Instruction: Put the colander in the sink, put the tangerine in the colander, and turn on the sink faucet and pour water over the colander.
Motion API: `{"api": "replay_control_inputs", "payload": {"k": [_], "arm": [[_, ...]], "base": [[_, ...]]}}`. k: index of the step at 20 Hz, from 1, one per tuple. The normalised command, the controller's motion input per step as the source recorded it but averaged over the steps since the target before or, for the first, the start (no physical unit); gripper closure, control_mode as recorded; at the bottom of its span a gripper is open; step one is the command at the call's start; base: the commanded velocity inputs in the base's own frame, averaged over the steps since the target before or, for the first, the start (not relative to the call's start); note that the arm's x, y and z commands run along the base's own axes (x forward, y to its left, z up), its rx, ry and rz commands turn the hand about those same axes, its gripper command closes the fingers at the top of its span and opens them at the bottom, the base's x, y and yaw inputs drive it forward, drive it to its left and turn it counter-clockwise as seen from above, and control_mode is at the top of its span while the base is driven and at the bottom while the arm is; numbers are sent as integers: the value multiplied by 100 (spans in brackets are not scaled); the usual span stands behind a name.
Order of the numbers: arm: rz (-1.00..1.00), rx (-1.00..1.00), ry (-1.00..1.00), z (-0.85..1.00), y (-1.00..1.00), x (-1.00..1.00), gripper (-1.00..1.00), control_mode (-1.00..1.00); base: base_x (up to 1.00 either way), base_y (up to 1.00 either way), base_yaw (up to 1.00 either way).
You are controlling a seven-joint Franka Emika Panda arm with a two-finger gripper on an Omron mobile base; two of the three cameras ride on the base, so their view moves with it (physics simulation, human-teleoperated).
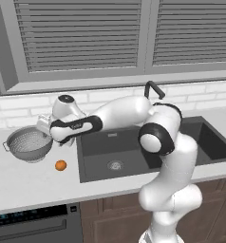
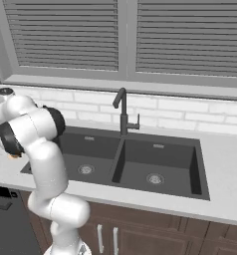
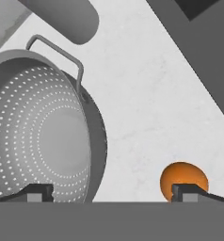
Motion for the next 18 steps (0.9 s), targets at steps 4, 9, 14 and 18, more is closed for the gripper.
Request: {"api": "replay_control_inputs", "payload": {"k": [4,9,14,18], "arm": [[0,0,5,-28,15,30,-100,-100],[0,0,1,-17,10,28,-100,-100],[0,-2,0,-15,10,25,-100,-100],[0,-4,1,-34,4,4,-100,-100]], "base": [[0,0,0],[0,0,0],[0,0,0],[0,0,0]]}}
